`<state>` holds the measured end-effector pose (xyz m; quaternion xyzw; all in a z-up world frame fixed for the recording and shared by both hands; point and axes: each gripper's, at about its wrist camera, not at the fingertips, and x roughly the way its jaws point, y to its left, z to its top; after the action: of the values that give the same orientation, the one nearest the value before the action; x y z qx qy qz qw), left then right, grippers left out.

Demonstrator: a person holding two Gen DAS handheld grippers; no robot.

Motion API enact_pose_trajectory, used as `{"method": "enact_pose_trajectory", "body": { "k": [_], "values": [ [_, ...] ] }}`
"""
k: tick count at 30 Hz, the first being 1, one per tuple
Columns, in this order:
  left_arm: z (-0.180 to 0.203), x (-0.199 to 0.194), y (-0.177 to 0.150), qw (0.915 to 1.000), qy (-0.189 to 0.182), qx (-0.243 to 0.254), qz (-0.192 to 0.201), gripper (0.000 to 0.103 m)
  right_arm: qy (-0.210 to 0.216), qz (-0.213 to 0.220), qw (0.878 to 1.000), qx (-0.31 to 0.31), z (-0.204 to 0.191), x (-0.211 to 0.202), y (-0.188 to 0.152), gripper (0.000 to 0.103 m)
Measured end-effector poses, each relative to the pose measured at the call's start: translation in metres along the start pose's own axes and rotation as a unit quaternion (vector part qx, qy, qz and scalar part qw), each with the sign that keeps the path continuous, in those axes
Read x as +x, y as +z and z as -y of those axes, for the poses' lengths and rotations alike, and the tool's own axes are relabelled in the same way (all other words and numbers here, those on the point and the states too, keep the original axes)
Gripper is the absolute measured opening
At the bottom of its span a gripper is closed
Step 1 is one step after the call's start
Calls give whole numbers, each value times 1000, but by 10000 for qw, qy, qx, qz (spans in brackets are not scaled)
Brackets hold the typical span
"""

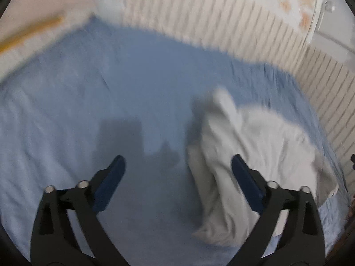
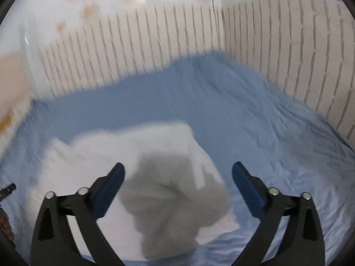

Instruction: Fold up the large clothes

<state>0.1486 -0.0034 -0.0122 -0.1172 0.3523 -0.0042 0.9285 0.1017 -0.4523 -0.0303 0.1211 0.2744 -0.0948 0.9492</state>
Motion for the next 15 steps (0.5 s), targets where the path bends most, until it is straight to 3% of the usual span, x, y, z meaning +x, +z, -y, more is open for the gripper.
{"method": "enact_pose_trajectory", "body": {
  "k": [1, 4, 6, 8, 10, 13, 15],
  "values": [
    [-8, -31, 6, 9992, 67, 68, 376, 100, 355, 202, 9991, -131, -20, -23, -4, 101],
    [-25, -87, 0, 9936, 28, 532, 999, 100, 746, 467, 9940, -649, -60, -61, -28, 101],
    [-36, -110, -25, 9827, 749, 1128, 1263, 100, 953, 476, 9897, -962, -85, -80, -49, 101],
    [-41, -113, -37, 9794, 1199, 1245, 1048, 100, 1192, 307, 9842, -1269, -109, -91, -72, 101],
    [-49, -117, -43, 9845, 1297, 877, 793, 100, 1343, 124, 9796, -1492, -124, -95, -88, 101],
    [-51, -131, -56, 9896, 1152, 30, 859, 100, 1538, 63, 9714, -1809, -135, -101, -96, 101],
    [-51, -138, -67, 9911, 985, -30, 899, 100, 1500, 167, 9705, -1879, -139, -105, -98, 101]
  ]
}}
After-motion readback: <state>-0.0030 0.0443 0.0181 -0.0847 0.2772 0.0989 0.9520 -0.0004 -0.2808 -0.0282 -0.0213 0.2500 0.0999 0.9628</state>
